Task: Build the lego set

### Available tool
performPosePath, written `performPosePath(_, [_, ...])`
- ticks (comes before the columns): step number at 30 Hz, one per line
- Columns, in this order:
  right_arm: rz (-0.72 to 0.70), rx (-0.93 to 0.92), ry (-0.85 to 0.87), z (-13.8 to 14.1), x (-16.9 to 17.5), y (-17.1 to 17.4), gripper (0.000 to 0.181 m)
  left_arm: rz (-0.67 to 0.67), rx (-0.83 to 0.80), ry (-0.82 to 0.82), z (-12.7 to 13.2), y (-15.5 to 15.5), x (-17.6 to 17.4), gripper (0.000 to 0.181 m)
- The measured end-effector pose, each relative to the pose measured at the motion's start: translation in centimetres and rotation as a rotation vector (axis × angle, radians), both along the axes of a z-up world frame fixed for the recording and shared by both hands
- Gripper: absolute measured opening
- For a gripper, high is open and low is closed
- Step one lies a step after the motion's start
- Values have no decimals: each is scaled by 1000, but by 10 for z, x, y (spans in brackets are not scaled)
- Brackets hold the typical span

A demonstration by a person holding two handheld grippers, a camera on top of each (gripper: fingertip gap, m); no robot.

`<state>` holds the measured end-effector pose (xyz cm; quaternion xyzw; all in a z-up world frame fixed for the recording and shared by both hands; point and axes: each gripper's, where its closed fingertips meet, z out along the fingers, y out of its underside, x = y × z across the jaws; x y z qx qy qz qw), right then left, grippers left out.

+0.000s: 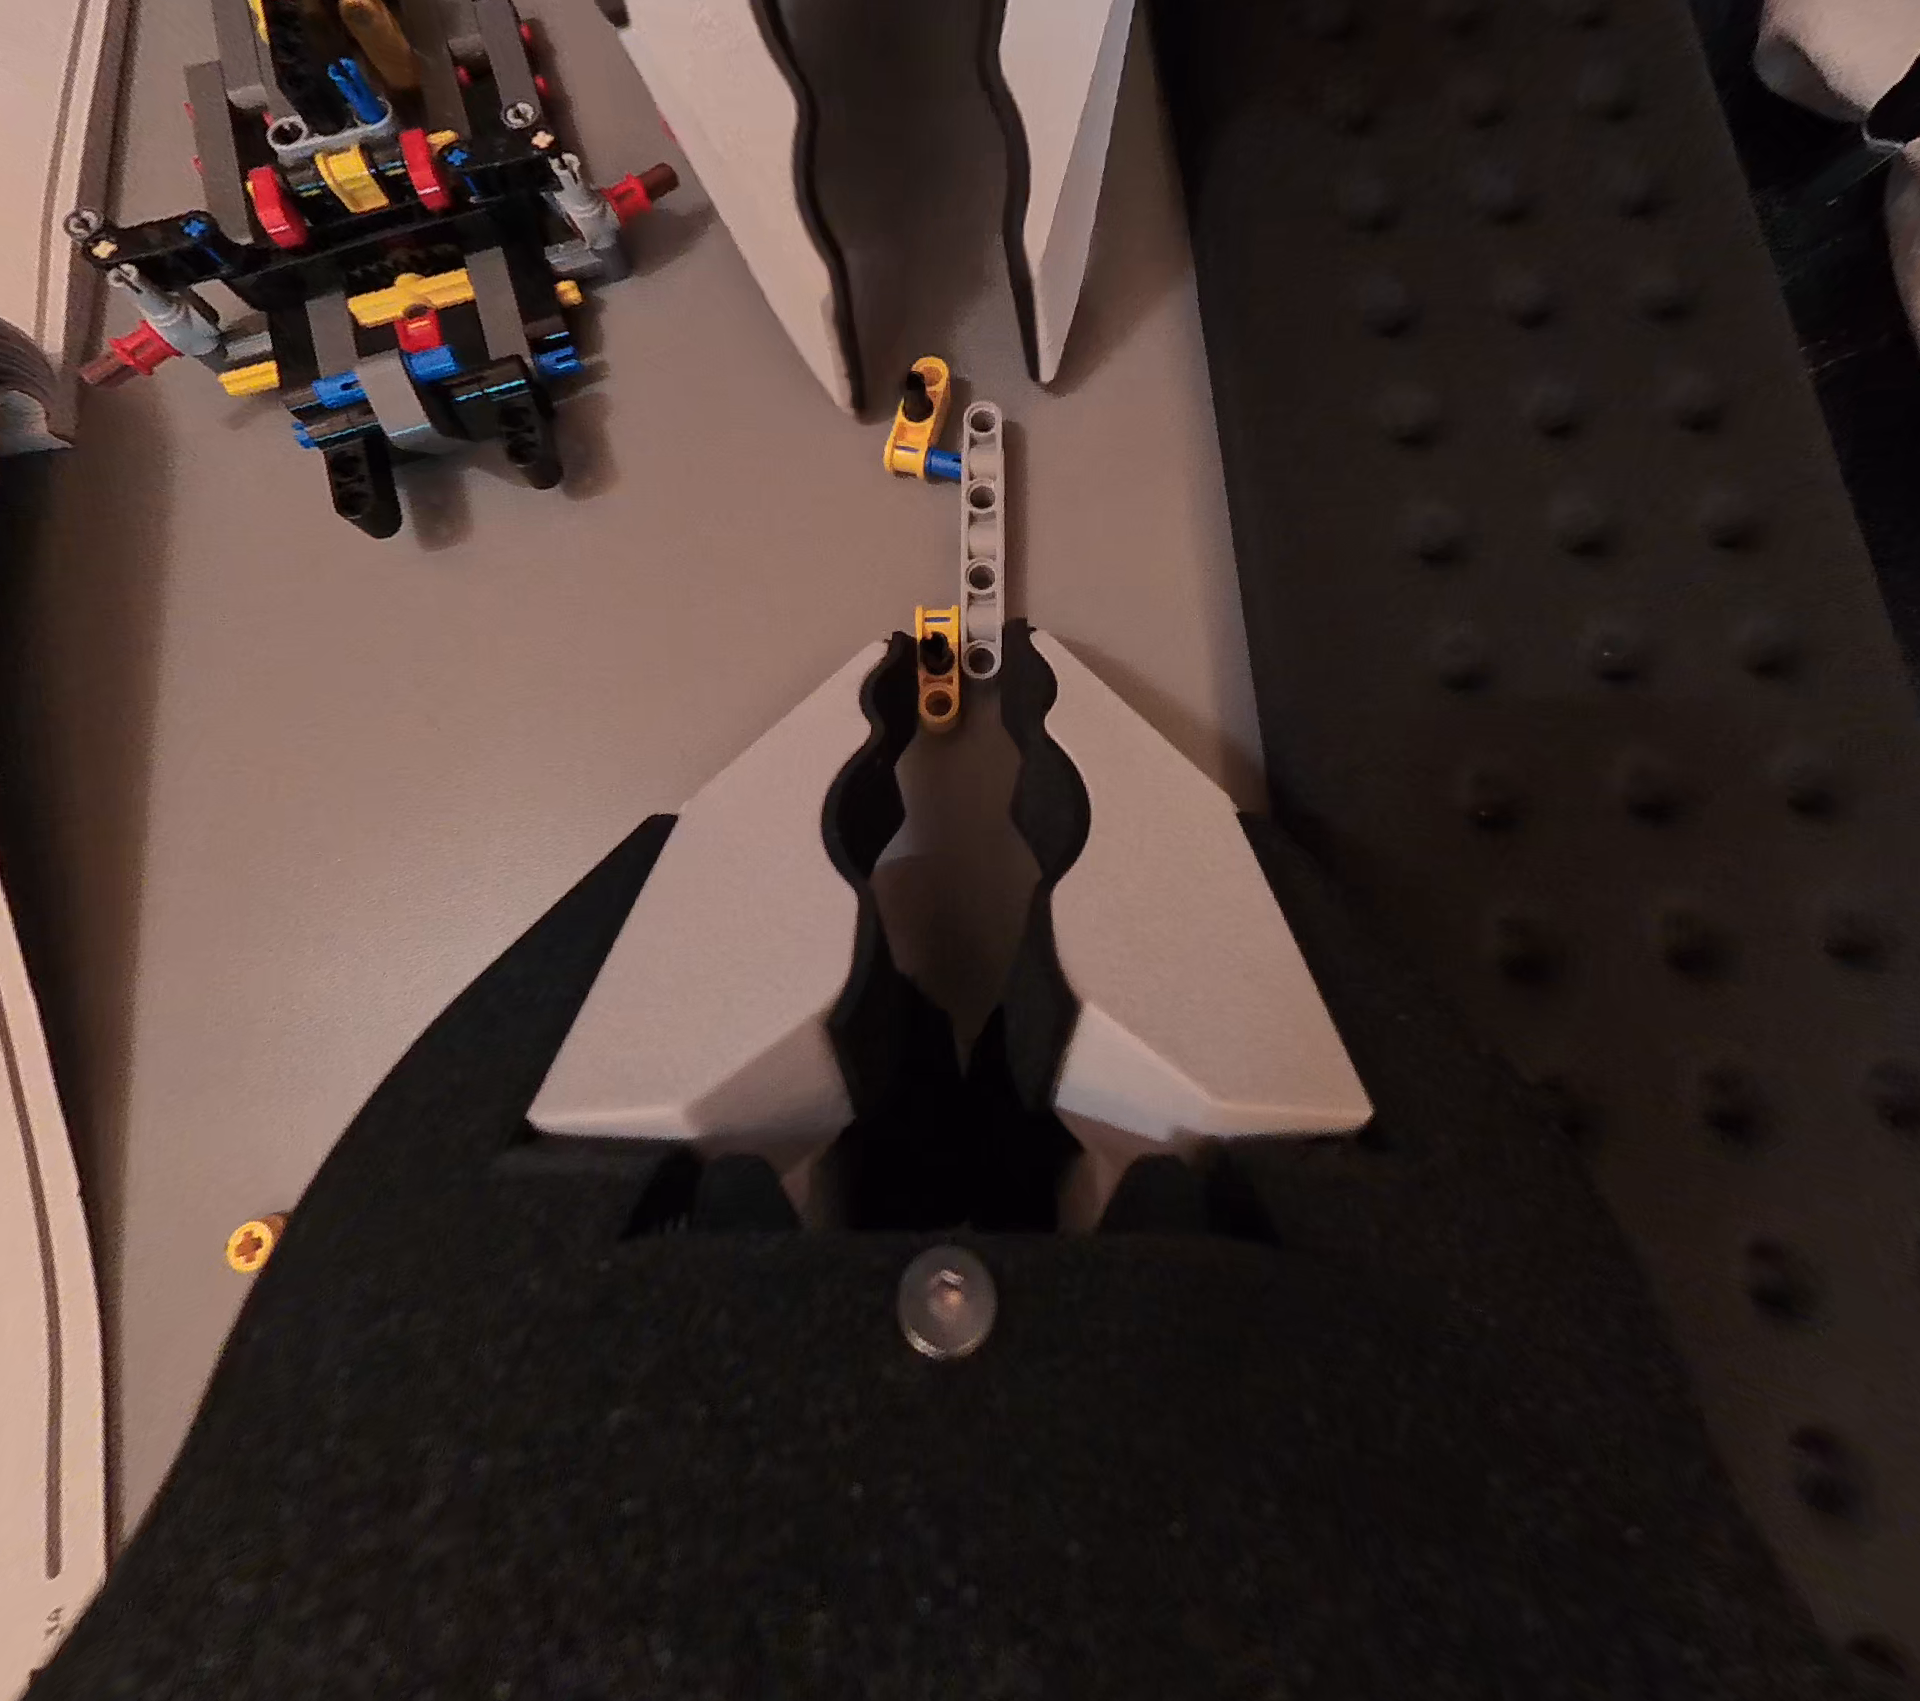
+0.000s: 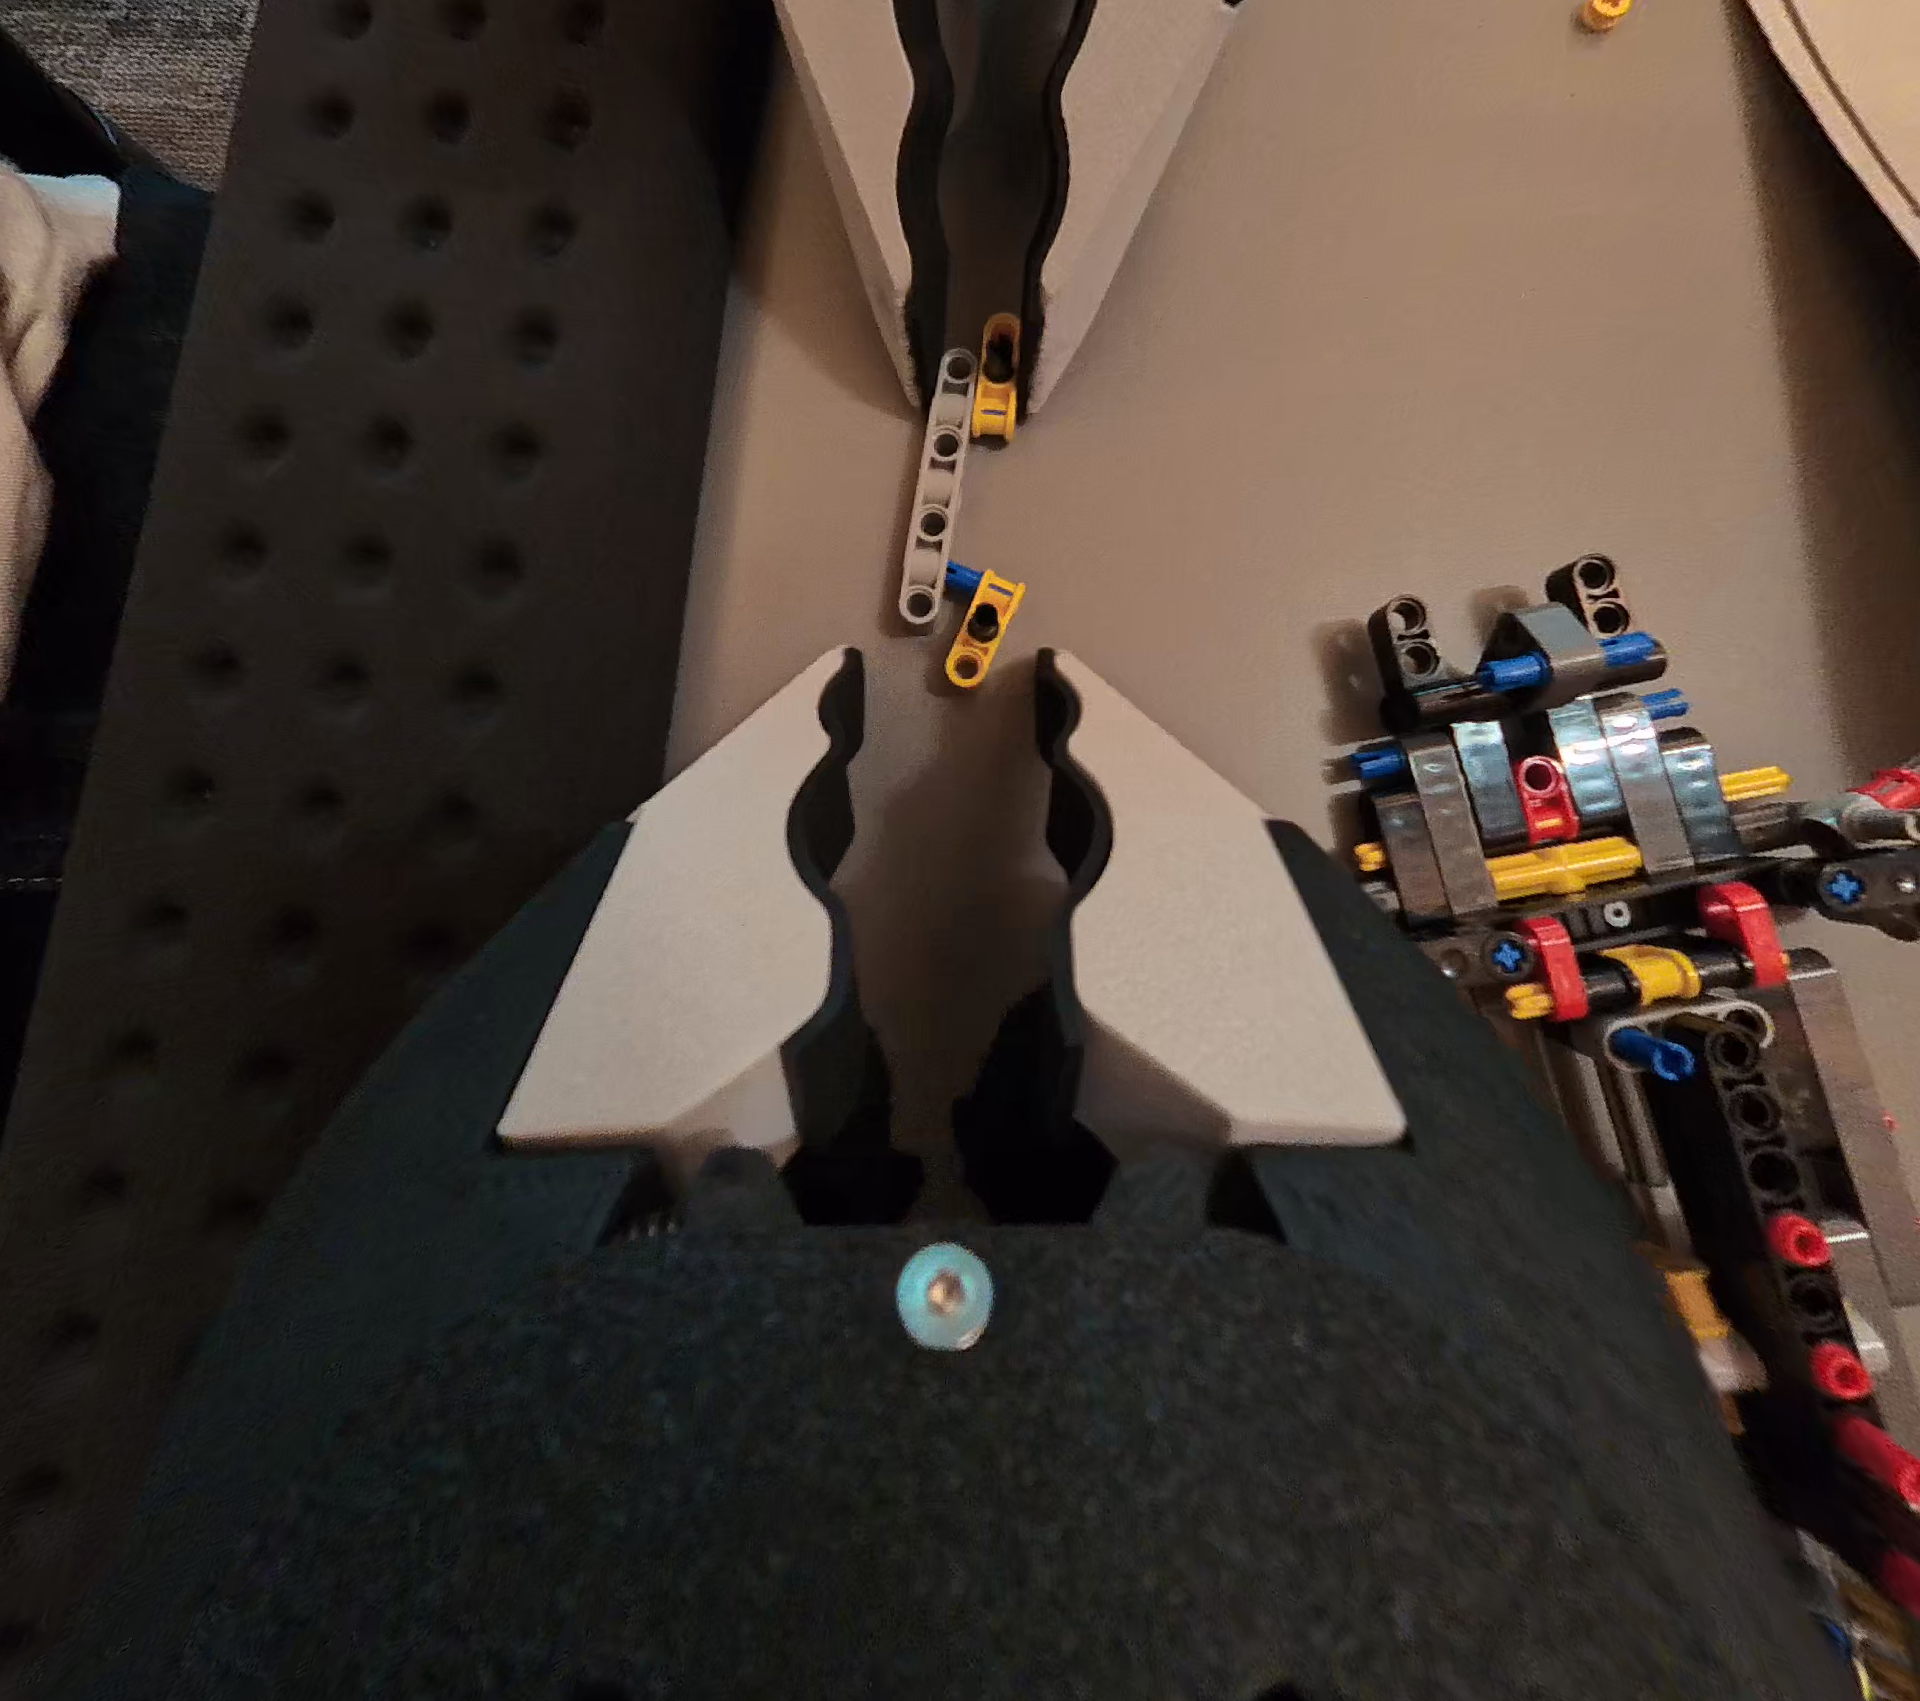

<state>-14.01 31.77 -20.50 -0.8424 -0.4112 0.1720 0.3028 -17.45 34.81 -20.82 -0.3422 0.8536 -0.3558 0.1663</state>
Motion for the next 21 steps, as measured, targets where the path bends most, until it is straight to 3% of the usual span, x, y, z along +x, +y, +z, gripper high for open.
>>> performPosePath(5, [-31, 44, 5, 4, -6, 9, 41, 3, 2, 1, 0, 0, 0, 15])
performPosePath(12, [-93, 25, -15, -2, -12, 15, 23, 12, 3, 6, 0, 0, 1, 15])
performPosePath(21, [-34, 74, -5, -2, -13, 14, 22, 9, 2, 4, 0, 0, 2, 15])
